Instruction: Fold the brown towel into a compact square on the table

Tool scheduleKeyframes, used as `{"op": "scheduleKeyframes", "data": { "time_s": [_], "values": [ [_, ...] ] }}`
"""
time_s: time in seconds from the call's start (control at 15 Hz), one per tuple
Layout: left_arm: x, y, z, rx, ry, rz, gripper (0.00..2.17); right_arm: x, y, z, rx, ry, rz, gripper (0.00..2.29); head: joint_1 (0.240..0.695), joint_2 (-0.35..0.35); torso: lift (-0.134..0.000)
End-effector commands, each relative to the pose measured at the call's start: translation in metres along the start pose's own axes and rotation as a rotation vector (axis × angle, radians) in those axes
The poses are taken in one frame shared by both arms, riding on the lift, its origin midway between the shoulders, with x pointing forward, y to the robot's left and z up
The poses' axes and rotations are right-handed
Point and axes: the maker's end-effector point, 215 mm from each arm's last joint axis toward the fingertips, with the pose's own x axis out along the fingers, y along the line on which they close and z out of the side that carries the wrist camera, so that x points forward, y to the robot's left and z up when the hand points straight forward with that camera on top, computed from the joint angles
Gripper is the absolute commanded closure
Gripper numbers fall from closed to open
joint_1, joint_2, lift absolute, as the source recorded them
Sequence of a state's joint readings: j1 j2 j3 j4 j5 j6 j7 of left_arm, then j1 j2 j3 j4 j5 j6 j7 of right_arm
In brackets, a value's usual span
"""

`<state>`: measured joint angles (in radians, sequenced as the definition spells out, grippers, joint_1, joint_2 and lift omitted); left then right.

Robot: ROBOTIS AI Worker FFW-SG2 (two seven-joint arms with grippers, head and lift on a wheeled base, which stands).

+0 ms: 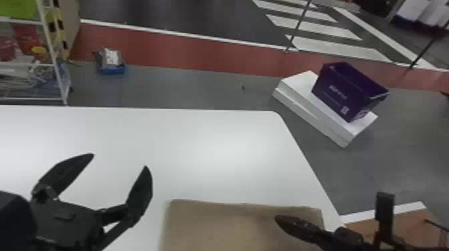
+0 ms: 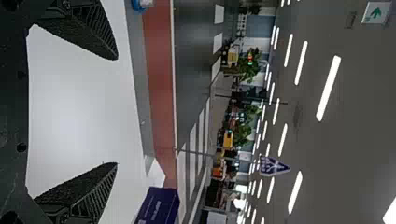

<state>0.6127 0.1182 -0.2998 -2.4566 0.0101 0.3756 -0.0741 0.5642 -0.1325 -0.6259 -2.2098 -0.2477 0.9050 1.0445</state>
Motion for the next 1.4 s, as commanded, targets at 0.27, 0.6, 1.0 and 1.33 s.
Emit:
{"op": "scheduleKeyframes", "data": {
  "time_s": [0.27,0.6,1.0,1.33],
  "values": [
    [-0.03,0.11,0.029,-0.001,-0.121,0.193,0.08,0.03,0.008,-0.035,-0.048,0.156,-0.032,2.13,0.695,-0.29,-0.124],
    [-0.04,0.12,0.028,-0.005,-0.127,0.206,0.08,0.053,0.025,-0.053,-0.031,0.225,-0.008,2.13,0.695,-0.166,-0.124],
    [-0.042,0.117,0.028,-0.005,-0.123,0.197,0.08,0.096,0.062,-0.045,-0.035,0.244,0.066,2.13,0.695,-0.097,-0.124],
    [-0.043,0.121,0.026,-0.007,-0.117,0.202,0.08,0.138,0.105,-0.049,-0.064,0.286,0.134,2.13,0.695,0.001,-0.124]
  ]
}}
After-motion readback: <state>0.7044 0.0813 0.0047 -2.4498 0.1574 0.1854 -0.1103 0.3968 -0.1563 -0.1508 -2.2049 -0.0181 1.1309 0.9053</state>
